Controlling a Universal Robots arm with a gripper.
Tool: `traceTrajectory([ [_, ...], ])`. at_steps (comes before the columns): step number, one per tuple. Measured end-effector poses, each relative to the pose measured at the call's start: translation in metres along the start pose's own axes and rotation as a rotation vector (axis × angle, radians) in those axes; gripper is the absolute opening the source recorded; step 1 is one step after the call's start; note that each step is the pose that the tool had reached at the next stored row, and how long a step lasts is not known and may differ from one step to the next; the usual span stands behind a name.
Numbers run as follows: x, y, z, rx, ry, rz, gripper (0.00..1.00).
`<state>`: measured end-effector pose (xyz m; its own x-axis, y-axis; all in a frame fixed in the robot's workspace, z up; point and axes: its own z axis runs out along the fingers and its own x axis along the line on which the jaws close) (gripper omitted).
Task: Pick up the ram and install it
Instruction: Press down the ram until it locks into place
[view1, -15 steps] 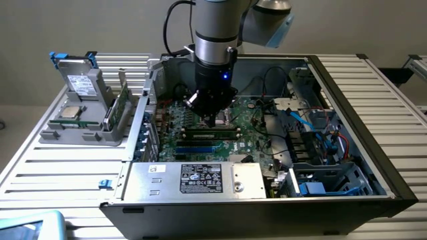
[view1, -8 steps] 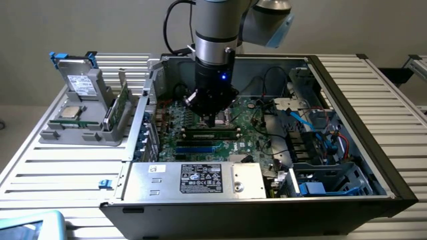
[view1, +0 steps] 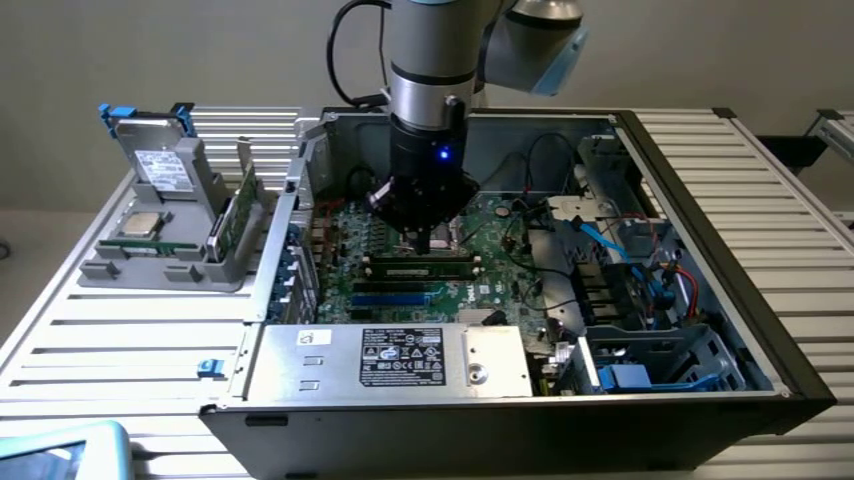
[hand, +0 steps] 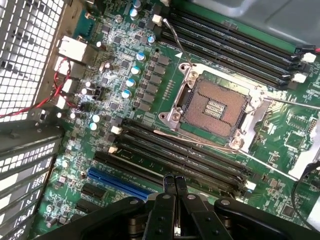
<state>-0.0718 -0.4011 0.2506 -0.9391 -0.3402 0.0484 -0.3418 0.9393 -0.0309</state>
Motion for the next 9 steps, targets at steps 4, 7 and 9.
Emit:
traceTrajectory([
  [4, 0.0, 0.0, 0.0001, -0.0007, -0.0034, 0.049, 0.11],
  [7, 0.0, 0.0, 0.0001, 0.0006, -0.0111, 0.083, 0.11],
  [9, 0.0, 0.0, 0.0, 0.0027, -0.0189, 0.103, 0.11],
])
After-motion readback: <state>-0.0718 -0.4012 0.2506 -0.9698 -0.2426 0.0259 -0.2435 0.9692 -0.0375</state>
